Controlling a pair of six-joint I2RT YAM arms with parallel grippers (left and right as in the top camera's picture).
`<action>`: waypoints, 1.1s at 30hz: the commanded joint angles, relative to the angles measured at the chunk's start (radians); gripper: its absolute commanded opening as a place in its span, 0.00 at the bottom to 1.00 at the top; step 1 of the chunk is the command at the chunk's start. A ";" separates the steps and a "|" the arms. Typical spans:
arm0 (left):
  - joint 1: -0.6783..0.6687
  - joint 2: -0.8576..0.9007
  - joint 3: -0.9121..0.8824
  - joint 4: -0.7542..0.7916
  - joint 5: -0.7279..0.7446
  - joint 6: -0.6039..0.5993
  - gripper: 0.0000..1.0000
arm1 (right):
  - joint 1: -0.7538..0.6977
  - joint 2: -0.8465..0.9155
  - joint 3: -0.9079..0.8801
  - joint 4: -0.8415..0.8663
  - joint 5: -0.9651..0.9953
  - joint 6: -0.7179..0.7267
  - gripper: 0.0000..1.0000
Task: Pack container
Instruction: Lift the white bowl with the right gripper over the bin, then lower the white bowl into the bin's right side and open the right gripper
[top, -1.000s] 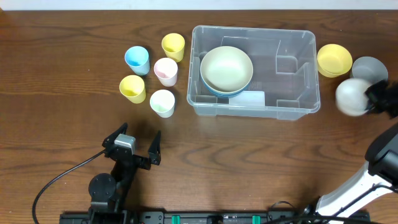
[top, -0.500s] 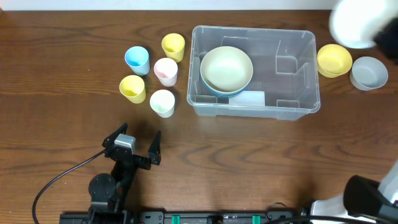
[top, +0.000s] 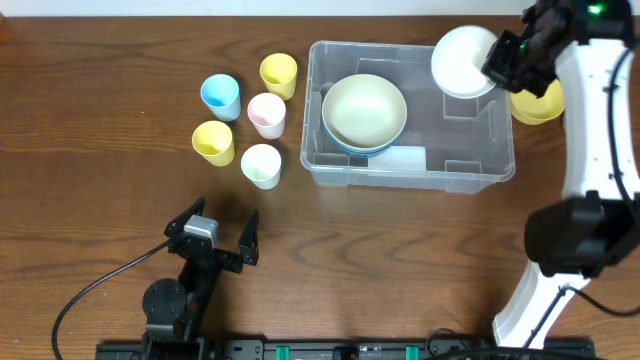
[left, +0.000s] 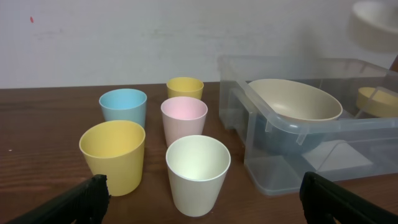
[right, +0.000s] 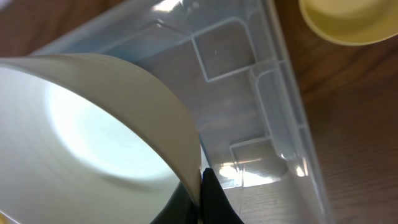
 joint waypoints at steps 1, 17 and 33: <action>0.005 -0.006 -0.019 -0.033 0.017 0.014 0.98 | 0.026 0.035 0.006 0.001 0.003 0.011 0.01; 0.005 -0.006 -0.019 -0.033 0.017 0.014 0.98 | 0.045 0.181 0.004 0.035 0.003 0.017 0.01; 0.005 -0.006 -0.019 -0.033 0.017 0.014 0.98 | 0.043 0.310 -0.003 0.092 0.011 0.031 0.02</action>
